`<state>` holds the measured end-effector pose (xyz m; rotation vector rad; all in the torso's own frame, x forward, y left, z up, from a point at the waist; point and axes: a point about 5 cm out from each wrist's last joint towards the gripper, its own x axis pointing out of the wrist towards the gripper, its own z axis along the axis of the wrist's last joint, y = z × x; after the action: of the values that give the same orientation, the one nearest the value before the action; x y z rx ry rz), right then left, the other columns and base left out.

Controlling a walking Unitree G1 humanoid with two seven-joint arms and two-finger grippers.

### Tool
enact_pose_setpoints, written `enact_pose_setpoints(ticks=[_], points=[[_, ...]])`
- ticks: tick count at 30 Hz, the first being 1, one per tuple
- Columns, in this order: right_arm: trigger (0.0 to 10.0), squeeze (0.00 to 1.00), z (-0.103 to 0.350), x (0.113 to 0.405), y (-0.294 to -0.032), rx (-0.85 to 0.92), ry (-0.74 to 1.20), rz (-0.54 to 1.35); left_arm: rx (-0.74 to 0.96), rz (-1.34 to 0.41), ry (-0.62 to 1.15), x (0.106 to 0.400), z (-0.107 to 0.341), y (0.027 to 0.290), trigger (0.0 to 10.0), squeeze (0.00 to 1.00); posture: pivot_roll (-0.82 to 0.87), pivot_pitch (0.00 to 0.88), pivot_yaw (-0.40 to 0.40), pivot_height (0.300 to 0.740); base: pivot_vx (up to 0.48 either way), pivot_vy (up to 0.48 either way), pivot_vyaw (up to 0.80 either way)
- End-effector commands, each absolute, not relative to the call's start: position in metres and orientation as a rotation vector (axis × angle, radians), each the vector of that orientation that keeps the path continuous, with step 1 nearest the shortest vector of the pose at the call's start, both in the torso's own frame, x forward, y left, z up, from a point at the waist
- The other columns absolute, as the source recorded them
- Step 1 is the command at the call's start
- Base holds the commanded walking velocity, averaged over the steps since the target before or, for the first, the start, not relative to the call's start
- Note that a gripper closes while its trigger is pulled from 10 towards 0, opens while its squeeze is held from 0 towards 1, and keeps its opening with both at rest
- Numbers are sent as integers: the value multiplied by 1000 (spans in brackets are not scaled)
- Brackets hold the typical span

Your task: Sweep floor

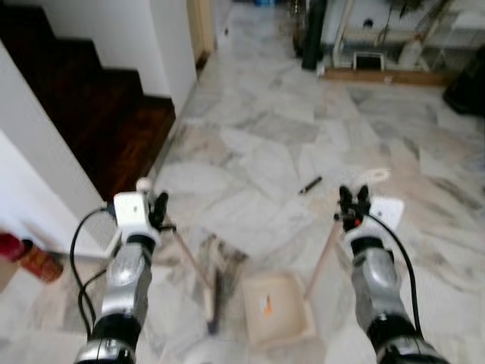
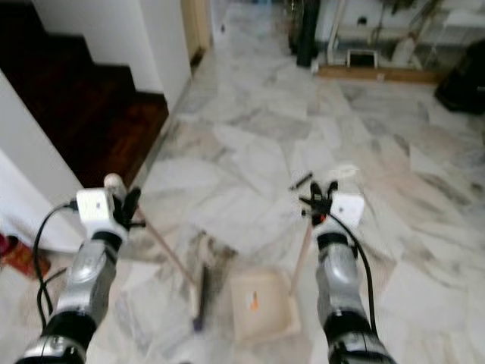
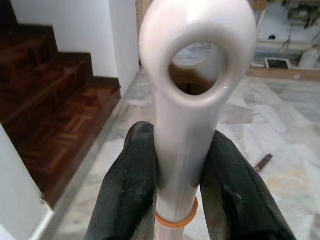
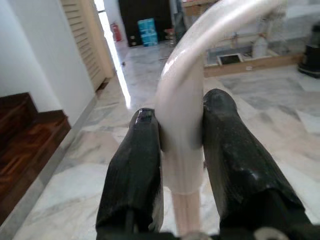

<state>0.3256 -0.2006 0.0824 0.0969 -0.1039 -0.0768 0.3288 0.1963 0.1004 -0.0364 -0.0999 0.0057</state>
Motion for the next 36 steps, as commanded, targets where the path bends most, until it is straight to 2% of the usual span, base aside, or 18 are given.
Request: enact_pose_setpoints(ticks=[1, 36], points=[[10000, 0, 88, 325, -207, 107, -142, -103, -44, -12, -141, 332, 109, 189, 10000, 0, 31, 20, 49, 740, 341, 0, 0], [10000, 0, 90, 327, -206, 83, -146, -87, -52, -25, -160, 337, 114, 185, 10000, 0, 24, 0, 48, 740, 370, 0, 0]])
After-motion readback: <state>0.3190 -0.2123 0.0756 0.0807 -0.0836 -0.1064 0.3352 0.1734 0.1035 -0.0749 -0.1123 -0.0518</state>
